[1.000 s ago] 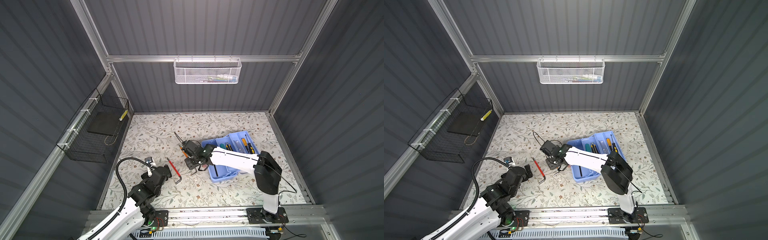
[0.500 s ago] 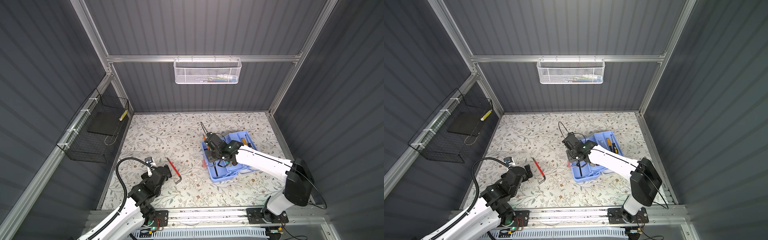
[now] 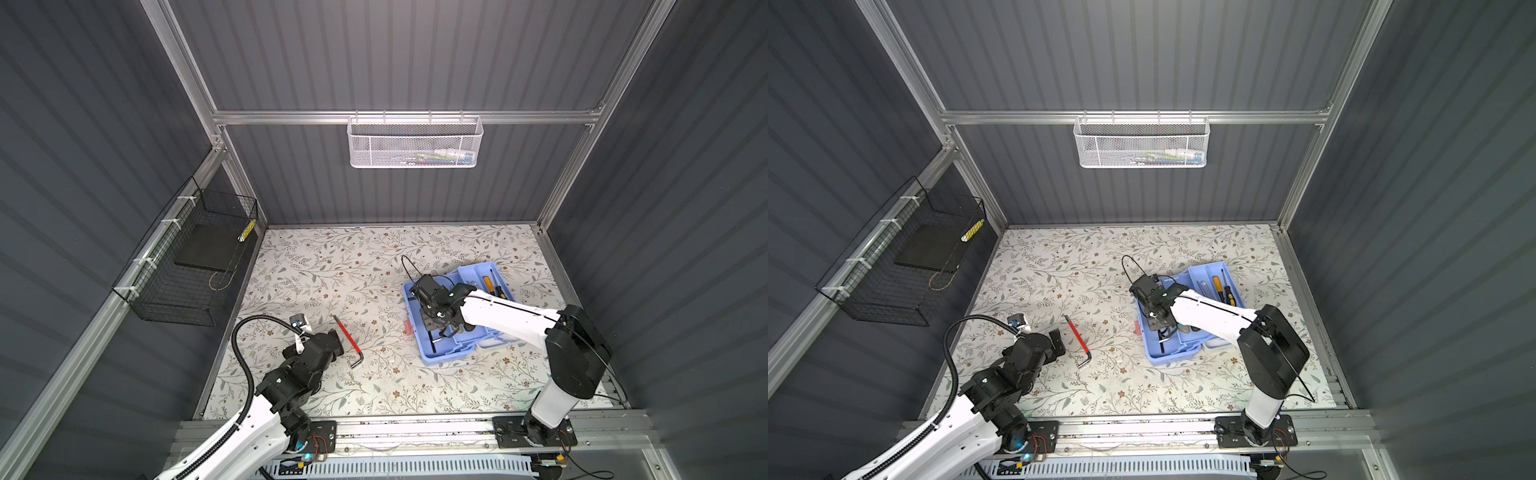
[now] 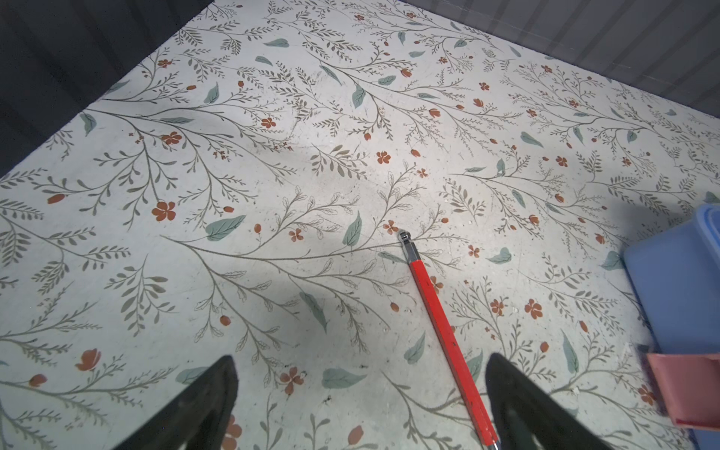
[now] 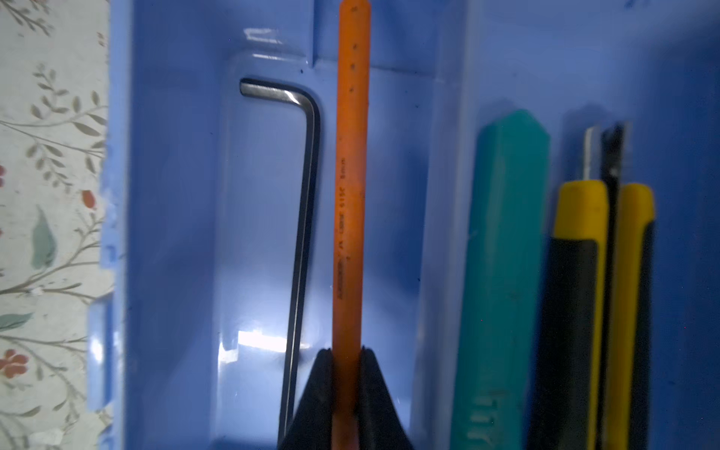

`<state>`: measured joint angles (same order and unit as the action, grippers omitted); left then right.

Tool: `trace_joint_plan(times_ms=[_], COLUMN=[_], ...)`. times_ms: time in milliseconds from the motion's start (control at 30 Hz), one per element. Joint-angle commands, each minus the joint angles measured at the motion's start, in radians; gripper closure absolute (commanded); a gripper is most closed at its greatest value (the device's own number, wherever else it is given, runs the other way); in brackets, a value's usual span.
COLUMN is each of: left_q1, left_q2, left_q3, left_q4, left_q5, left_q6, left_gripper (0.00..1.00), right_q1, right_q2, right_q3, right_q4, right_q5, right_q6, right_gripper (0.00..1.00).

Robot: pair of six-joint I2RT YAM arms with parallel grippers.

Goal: Pack the tool kit
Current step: 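Lower the orange hex key beside the black hex key and open the right gripper, then raise the right gripper up out of the tray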

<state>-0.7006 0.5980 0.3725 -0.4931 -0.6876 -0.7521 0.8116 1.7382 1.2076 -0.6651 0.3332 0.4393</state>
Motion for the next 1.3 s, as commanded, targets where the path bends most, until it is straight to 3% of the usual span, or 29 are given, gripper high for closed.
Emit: trace_joint_plan(times_ms=[0,700,733,800,933,1267], left_q1=[0.003,0.003,0.003,0.003,0.003,0.002], left_q2=[0.003,0.026,0.028,0.031,0.038,0.054], left_q3=[0.000,0.005,0.006,0.006,0.008,0.014], left_q4=[-0.004,0.003,0.002,0.001,0.007,-0.001], left_q5=[-0.001,0.001,0.000,-0.001,0.003,-0.008], left_q6=[0.008,0.012,0.010,0.010,0.016,-0.001], left_gripper=[0.01,0.01,0.01,0.01,0.01,0.01], right_q1=[0.000,0.000,0.000,0.000,0.000,0.020], right_q2=[0.034,0.179,0.181,0.184,0.162,-0.064], right_q3=[0.046,0.101,0.101,0.106,0.118,0.141], right_q4=[-0.026,-0.035,-0.036,-0.039,-0.062,-0.086], right_q5=[0.050,0.041,0.040,0.040,0.033,-0.026], right_q6=[-0.019,0.008,0.005,0.002,0.002,-0.004], right_gripper=[1.00,1.00,0.98,0.84,0.75,0.64])
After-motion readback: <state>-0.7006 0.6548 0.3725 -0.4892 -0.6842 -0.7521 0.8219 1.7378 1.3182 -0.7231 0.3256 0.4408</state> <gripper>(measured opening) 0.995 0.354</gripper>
